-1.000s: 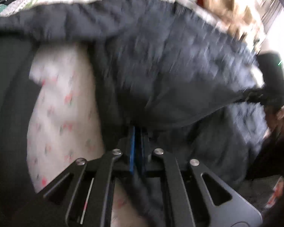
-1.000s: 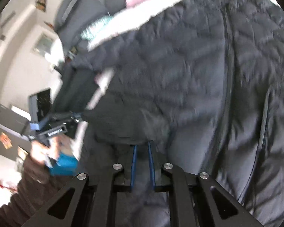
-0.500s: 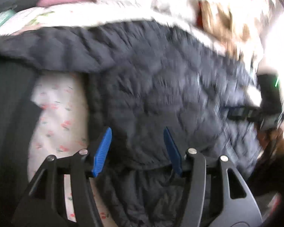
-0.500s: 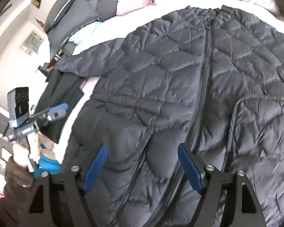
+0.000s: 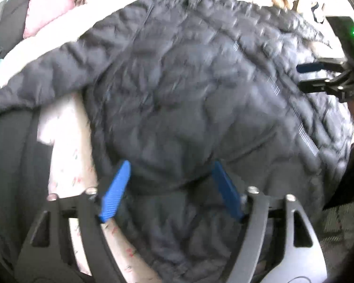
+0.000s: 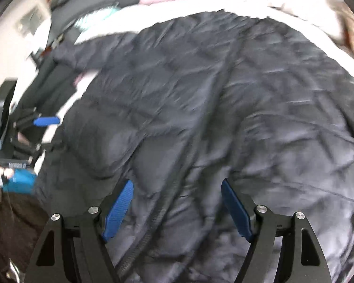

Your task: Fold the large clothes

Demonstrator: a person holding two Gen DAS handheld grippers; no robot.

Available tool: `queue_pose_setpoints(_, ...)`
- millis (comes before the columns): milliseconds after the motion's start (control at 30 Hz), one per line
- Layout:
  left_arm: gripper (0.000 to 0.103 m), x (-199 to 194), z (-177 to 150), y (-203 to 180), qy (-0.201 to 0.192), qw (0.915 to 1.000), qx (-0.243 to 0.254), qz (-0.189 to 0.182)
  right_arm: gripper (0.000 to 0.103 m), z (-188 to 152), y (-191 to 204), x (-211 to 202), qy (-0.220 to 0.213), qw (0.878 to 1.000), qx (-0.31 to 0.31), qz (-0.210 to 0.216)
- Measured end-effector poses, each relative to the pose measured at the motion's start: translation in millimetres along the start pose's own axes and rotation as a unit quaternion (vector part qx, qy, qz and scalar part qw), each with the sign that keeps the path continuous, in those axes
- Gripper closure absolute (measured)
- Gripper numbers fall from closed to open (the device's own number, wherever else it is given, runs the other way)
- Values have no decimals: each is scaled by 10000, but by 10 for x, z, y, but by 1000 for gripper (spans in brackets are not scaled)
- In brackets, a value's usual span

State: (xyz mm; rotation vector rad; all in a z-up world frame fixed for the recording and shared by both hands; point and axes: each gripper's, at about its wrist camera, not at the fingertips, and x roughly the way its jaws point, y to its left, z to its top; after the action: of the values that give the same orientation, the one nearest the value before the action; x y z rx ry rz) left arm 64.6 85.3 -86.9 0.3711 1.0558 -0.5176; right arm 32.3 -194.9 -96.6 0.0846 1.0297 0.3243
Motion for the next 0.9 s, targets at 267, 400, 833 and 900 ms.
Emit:
queue_pose_setpoints(267,20,118,523,-627,-284,9975,-73,-637,24,-158,-894,-380,-360,9879,1386,-602)
queue_pose_setpoints(400,20,336,790,-971,-279,9939,-260,-1038,24,-332,-1193,-489,-368,9799,1832,-702)
queue_pose_setpoints(833,30,1051,1307,-1501,-416,9678,-1182,-2182,24,-541,-1645,-645,-322,9614,2453,-1204)
queue_pose_setpoints(900,44,1099,1336,-1546,-490,9695,-1184,-2089,24,-564,-1704,-665,-311,9579,2550,-1279)
